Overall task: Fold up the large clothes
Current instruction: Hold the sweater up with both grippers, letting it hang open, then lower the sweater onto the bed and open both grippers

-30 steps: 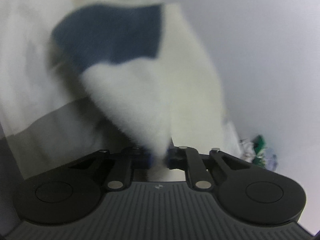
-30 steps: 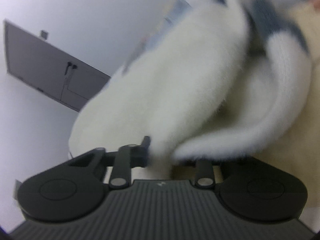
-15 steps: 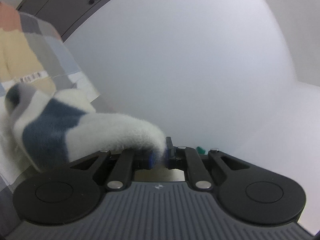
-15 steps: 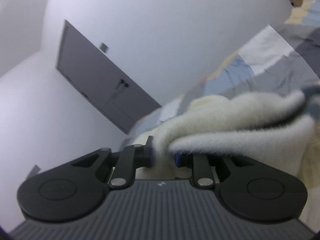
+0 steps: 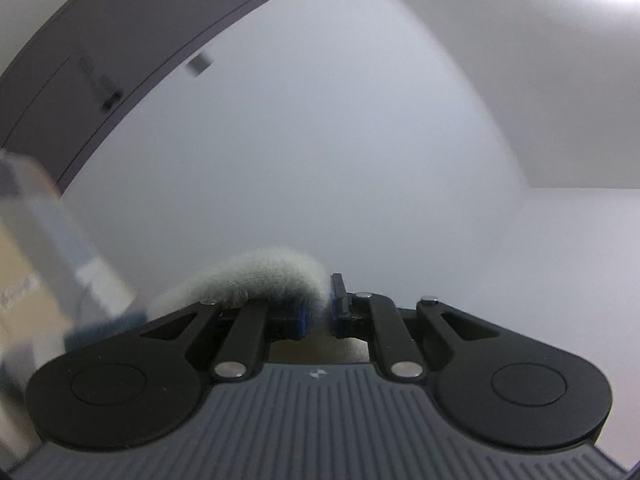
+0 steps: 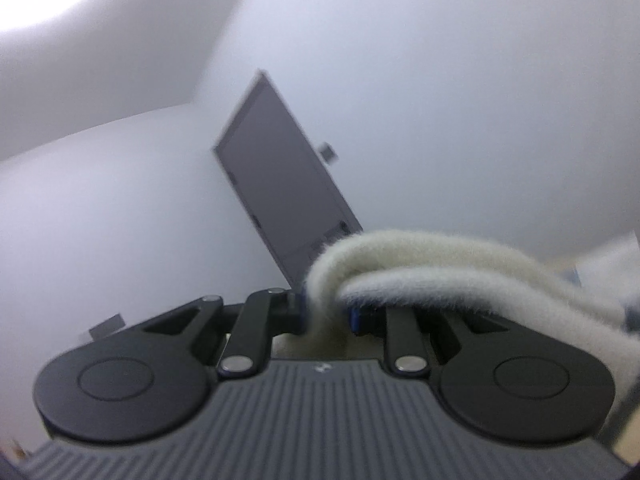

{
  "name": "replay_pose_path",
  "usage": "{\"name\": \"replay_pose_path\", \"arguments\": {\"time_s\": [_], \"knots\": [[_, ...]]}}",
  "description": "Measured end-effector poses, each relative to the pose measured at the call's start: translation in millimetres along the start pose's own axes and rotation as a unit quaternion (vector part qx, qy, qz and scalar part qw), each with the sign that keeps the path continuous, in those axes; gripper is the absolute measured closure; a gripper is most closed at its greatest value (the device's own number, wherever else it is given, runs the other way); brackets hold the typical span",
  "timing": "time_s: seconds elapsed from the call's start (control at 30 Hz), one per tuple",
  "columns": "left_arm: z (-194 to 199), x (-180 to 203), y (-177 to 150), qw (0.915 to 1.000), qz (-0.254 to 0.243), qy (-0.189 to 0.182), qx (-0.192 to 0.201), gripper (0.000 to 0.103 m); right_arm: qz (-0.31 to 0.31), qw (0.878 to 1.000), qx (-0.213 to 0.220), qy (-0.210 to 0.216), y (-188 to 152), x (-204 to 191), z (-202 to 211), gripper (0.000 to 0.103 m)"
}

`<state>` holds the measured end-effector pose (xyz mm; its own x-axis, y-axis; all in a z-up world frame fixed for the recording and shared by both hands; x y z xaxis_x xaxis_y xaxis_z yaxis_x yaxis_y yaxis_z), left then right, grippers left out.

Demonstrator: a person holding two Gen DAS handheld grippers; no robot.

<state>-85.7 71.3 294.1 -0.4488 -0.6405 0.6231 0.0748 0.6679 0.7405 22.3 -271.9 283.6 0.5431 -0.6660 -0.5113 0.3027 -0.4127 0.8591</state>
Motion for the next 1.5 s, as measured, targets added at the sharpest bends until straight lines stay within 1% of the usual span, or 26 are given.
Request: {"name": "replay_pose_path", "arguments": {"time_s": [0.1,0.17,0.27,0.37,0.43,0.47,0.53,0.63,0.7,0.73,0.77,0.8,0.83,0.87,0.97,1.0,1.03,1.1,1.13,1.23,1.27,1.3,1.37,1.43,1.47,1.5], "knots": [[-1.4,46.1,44.8,0.9995,-0.024,-0.017,0.013,0.090,0.043,0.999,0.025,0.015,46.2,-33.5,-0.9,0.081],[-7.3,73.1,68.9,0.9988,-0.039,-0.024,0.020,0.090,0.054,0.998,0.038,0.017,76.0,-49.0,-5.2,0.081],[-26.3,97.7,90.0,0.9984,-0.051,-0.014,0.016,0.090,0.061,0.997,0.046,0.007,116.2,-63.1,-20.3,0.081],[-57.7,96.2,88.8,0.9983,-0.056,0.016,0.007,0.090,0.057,0.997,0.035,-0.023,141.7,-56.7,-52.2,0.081],[-94.7,66.3,73.4,0.9978,-0.052,0.041,-0.004,0.090,0.060,0.997,0.024,-0.046,146.9,-44.5,-75.7,0.081],[-108.5,54.0,62.5,0.9974,-0.047,0.053,-0.012,0.090,0.062,0.996,0.018,-0.062,144.2,-32.3,-91.1,0.081],[-136.9,21.8,37.9,0.9956,-0.043,0.078,-0.029,0.090,0.059,0.994,0.001,-0.091,132.6,-3.0,-120.5,0.081],[-174.6,-30.6,-5.5,0.9911,-0.029,0.114,-0.062,0.090,0.044,0.990,-0.027,-0.135,98.6,56.1,-166.9,0.081],[-203.5,-71.6,-34.4,0.9862,-0.018,0.138,-0.089,0.090,0.021,0.986,-0.045,-0.160,75.1,96.9,-190.1,0.081],[-215.3,-90.0,-49.3,0.9832,-0.013,0.150,-0.103,0.090,0.010,0.983,-0.055,-0.175,59.6,122.9,-207.7,0.081],[-232.8,-120.2,-67.7,0.9793,-0.009,0.163,-0.120,0.090,0.003,0.980,-0.064,-0.187,48.0,140.7,-218.3,0.081],[-247.1,-140.6,-81.5,0.9758,-0.007,0.172,-0.134,0.090,-0.004,0.977,-0.074,-0.199,34.4,162.3,-234.0,0.081],[-259.8,-159.9,-96.0,0.9728,-0.005,0.180,-0.146,0.090,-0.012,0.973,-0.086,-0.212,18.0,187.8,-252.3,0.081],[-278.1,-191.0,-110.0,0.9706,-0.004,0.183,-0.156,0.090,-0.017,0.970,-0.095,-0.221,5.1,207.1,-266.0,0.081],[-310.7,-249.0,-157.8,0.9622,-0.009,0.198,-0.186,0.090,-0.021,0.964,-0.108,-0.242,-42.5,272.2,-306.7,0.081],[-317.3,-266.5,-168.5,0.9590,-0.011,0.202,-0.198,0.090,-0.028,0.961,-0.115,-0.249,-59.4,292.7,-316.4,0.081],[-337.6,-289.3,-175.6,0.9552,-0.016,0.208,-0.210,0.090,-0.033,0.957,-0.127,-0.260,-79.3,315.7,-329.0,0.081],[-357.7,-325.2,-192.4,0.9477,-0.018,0.223,-0.227,0.090,-0.038,0.950,-0.146,-0.272,-110.4,346.6,-347.7,0.080],[-370.1,-342.1,-196.2,0.9445,-0.019,0.230,-0.234,0.090,-0.039,0.948,-0.149,-0.277,-123.7,359.1,-354.6,0.079],[-379.8,-376.1,-217.2,0.9343,-0.017,0.252,-0.252,0.090,-0.008,0.948,-0.153,-0.280,-147.1,375.3,-374.5,0.075],[-400.8,-415.9,-217.9,0.9327,-0.012,0.257,-0.253,0.090,0.007,0.946,-0.157,-0.283,-152.5,377.3,-382.0,0.074],[-414.4,-435.0,-217.2,0.9314,-0.010,0.260,-0.254,0.090,0.017,0.945,-0.159,-0.286,-156.3,377.1,-388.9,0.073],[-422.8,-454.7,-222.2,0.9287,-0.004,0.266,-0.258,0.090,0.027,0.944,-0.159,-0.288,-161.8,379.1,-399.2,0.072],[-427.1,-464.7,-220.6,0.9287,0.002,0.266,-0.258,0.090,0.032,0.943,-0.158,-0.291,-166.1,381.1,-403.4,0.072],[-426.0,-462.7,-219.4,0.9291,0.003,0.264,-0.259,0.090,0.033,0.942,-0.157,-0.294,-164.1,380.2,-405.6,0.072],[-422.9,-458.3,-218.1,0.9287,0.001,0.261,-0.263,0.089,0.033,0.942,-0.155,-0.296,-161.3,383.3,-393.7,0.071]]}}
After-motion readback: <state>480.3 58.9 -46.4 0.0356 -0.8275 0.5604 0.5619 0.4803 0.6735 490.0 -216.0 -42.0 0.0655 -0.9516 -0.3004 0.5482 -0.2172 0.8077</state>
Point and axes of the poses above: each gripper's, at about its wrist camera, not at the fingertips, and z roughly against the way its jaws point, x to its right, y to its top, the point moved 4 cm from there along -z, roughly the way its jaws point, and after that the axes turned 6 degrees about -y, right-handed, at the moved point
